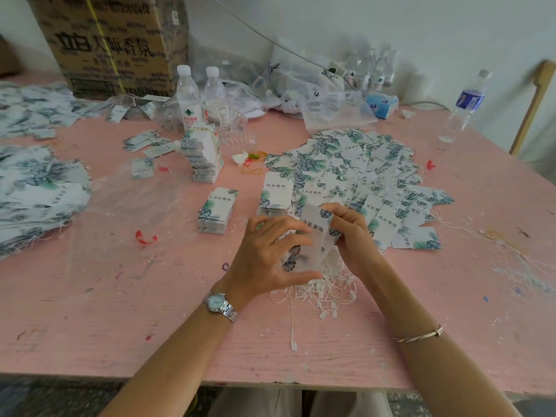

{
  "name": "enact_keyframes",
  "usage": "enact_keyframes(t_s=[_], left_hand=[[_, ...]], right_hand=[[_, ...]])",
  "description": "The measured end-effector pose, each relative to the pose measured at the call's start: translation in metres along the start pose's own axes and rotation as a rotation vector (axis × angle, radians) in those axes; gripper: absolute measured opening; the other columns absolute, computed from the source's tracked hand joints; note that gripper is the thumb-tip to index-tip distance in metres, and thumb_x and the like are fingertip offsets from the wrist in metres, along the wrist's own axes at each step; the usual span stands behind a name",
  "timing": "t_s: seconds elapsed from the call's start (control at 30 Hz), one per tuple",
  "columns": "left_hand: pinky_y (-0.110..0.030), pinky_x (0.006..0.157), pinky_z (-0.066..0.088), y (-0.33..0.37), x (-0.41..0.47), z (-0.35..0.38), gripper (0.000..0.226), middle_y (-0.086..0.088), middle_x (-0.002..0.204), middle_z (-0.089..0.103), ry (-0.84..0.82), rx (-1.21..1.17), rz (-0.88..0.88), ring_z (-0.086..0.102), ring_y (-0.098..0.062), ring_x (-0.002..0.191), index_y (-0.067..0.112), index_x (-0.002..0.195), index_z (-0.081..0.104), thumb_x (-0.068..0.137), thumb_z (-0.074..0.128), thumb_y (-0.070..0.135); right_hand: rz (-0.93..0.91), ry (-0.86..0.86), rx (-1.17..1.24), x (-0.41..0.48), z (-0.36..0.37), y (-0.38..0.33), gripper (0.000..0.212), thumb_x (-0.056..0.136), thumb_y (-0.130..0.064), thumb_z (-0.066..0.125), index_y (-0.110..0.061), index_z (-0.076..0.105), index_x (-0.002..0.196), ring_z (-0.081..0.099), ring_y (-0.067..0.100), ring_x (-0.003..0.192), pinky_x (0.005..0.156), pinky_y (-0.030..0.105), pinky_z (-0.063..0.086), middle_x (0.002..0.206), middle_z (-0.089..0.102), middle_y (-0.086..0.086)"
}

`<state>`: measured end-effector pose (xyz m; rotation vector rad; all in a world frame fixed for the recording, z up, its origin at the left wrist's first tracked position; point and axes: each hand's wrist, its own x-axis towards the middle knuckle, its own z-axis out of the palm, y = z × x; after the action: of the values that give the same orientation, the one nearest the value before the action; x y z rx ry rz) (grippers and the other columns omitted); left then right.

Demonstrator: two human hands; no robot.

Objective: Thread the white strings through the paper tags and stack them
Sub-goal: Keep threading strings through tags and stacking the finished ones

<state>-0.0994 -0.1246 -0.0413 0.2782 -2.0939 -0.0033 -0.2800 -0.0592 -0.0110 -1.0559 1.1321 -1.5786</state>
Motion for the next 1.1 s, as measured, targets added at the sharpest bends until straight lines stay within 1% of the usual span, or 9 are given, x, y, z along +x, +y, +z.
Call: enact_keyframes(t_s=[0.1, 0.2, 0.3, 0.43, 0.63, 0.77, 0.87, 0.97, 1.1], left_hand=[[-0.034, 0.091, 0.035, 0.003, -0.001, 0.002, 0.037, 0.004, 0.103, 0.071, 0.079, -0.039, -0.065, 0.066, -0.014, 0.097, 0.015, 0.095, 0.074, 0.094, 0.061, 0.05], [-0.036, 0.085, 0.037, 0.004, 0.0, 0.003, 0.026, 0.005, 0.097, 0.07, 0.192, -0.04, -0.194, 0.065, -0.013, 0.092, 0.014, 0.096, 0.073, 0.1, 0.058, 0.035], [-0.034, 0.083, 0.037, 0.002, 0.001, 0.005, 0.022, 0.005, 0.099, 0.07, 0.203, -0.018, -0.232, 0.062, -0.01, 0.092, 0.013, 0.101, 0.073, 0.1, 0.06, 0.031], [-0.035, 0.081, 0.038, 0.0, 0.001, 0.009, 0.022, 0.006, 0.099, 0.069, 0.186, 0.012, -0.228, 0.063, -0.012, 0.092, 0.017, 0.104, 0.075, 0.1, 0.062, 0.034], [-0.036, 0.079, 0.04, -0.002, 0.0, 0.011, 0.021, 0.004, 0.094, 0.07, 0.193, -0.01, -0.244, 0.063, -0.012, 0.09, 0.015, 0.094, 0.075, 0.096, 0.066, 0.034], [-0.038, 0.075, 0.041, -0.002, 0.0, 0.012, 0.024, 0.006, 0.088, 0.069, 0.209, -0.005, -0.225, 0.063, -0.011, 0.085, 0.013, 0.087, 0.073, 0.097, 0.066, 0.034], [-0.038, 0.075, 0.042, -0.002, -0.001, 0.013, 0.021, 0.006, 0.087, 0.068, 0.2, -0.007, -0.233, 0.062, -0.011, 0.083, 0.013, 0.086, 0.07, 0.097, 0.067, 0.031], [-0.037, 0.078, 0.041, -0.001, -0.001, 0.012, 0.019, 0.005, 0.088, 0.065, 0.179, -0.038, -0.3, 0.059, -0.011, 0.082, 0.011, 0.089, 0.066, 0.097, 0.063, 0.028], [-0.033, 0.082, 0.045, -0.001, 0.0, 0.011, 0.017, 0.014, 0.091, 0.061, 0.187, -0.212, -0.482, 0.059, -0.011, 0.085, 0.011, 0.092, 0.06, 0.098, 0.056, 0.027]], right_hand=[[0.001, -0.031, -0.019, -0.001, 0.001, 0.001, 0.021, 0.084, -0.013, 0.058, -0.023, 0.076, 0.081, 0.062, 0.011, 0.06, 0.053, 0.021, 0.049, 0.073, 0.071, -0.002], [0.002, -0.043, -0.053, -0.001, 0.001, 0.003, 0.014, 0.083, -0.011, 0.058, -0.014, 0.072, 0.084, 0.062, 0.013, 0.061, 0.053, 0.021, 0.048, 0.074, 0.07, 0.0], [0.006, -0.076, -0.081, -0.001, 0.002, 0.005, 0.01, 0.085, -0.013, 0.061, -0.011, 0.07, 0.085, 0.063, 0.018, 0.064, 0.054, 0.024, 0.048, 0.077, 0.07, 0.004], [-0.007, -0.144, -0.109, -0.003, 0.005, 0.007, 0.011, 0.087, -0.016, 0.063, -0.009, 0.072, 0.089, 0.062, 0.023, 0.071, 0.062, 0.028, 0.048, 0.083, 0.068, 0.009], [-0.016, -0.17, -0.139, -0.003, 0.005, 0.008, 0.013, 0.089, -0.014, 0.063, -0.017, 0.075, 0.089, 0.066, 0.023, 0.08, 0.069, 0.031, 0.053, 0.088, 0.07, 0.007], [-0.016, -0.164, -0.127, -0.002, 0.005, 0.008, 0.016, 0.089, -0.011, 0.063, -0.019, 0.076, 0.088, 0.068, 0.019, 0.08, 0.067, 0.027, 0.054, 0.088, 0.071, 0.002], [-0.009, -0.146, -0.157, -0.002, 0.006, 0.008, 0.011, 0.09, -0.018, 0.064, -0.02, 0.074, 0.094, 0.066, 0.018, 0.074, 0.063, 0.026, 0.053, 0.085, 0.071, 0.001], [0.005, -0.093, -0.278, -0.001, 0.004, 0.007, 0.023, 0.092, -0.03, 0.061, -0.014, 0.069, 0.104, 0.061, 0.015, 0.069, 0.058, 0.022, 0.048, 0.084, 0.066, 0.0], [-0.071, -0.045, -0.451, 0.001, 0.002, 0.006, 0.026, 0.092, -0.033, 0.05, -0.016, 0.07, 0.098, 0.06, 0.015, 0.085, 0.067, 0.021, 0.046, 0.098, 0.063, 0.009]])
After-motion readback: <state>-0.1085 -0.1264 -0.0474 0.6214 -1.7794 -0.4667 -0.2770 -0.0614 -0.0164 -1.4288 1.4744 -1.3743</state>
